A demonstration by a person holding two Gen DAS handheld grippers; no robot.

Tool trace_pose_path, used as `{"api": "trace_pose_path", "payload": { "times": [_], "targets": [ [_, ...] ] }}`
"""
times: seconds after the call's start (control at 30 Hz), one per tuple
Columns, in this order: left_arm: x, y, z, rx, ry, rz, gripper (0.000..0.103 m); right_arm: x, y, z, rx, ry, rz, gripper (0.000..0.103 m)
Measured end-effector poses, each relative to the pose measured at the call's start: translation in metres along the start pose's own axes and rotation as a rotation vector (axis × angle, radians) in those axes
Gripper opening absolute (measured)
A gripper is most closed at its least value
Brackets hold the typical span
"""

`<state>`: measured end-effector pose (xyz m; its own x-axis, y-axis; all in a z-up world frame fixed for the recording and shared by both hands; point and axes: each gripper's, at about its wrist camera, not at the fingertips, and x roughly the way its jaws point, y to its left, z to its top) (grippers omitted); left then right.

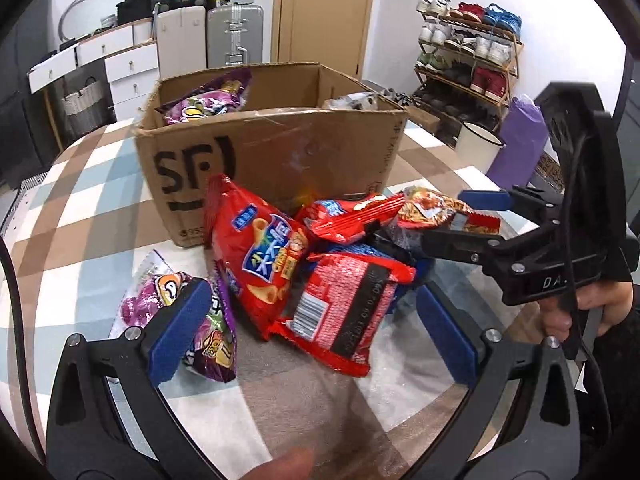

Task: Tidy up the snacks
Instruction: 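Lower both grippers toward the snack pile in front of the box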

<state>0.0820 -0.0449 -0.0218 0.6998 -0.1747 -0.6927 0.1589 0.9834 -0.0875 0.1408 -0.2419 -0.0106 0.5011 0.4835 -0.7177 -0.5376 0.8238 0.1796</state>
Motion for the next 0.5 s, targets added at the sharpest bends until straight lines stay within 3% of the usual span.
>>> {"api": "trace_pose_path", "payload": {
  "times": [0.23, 0.5],
  "targets": [
    [0.012, -0.016, -0.002, 0.053, 0.017, -0.036, 0.09, 0.003, -0.002, 0.0, 0.023, -0.003, 0.027, 0.094],
    [0.02, -0.017, -0.005, 0.045, 0.026, -0.078, 0.078, 0.005, 0.004, -0.001, 0.026, -0.006, 0.058, 0.08]
  ]
}}
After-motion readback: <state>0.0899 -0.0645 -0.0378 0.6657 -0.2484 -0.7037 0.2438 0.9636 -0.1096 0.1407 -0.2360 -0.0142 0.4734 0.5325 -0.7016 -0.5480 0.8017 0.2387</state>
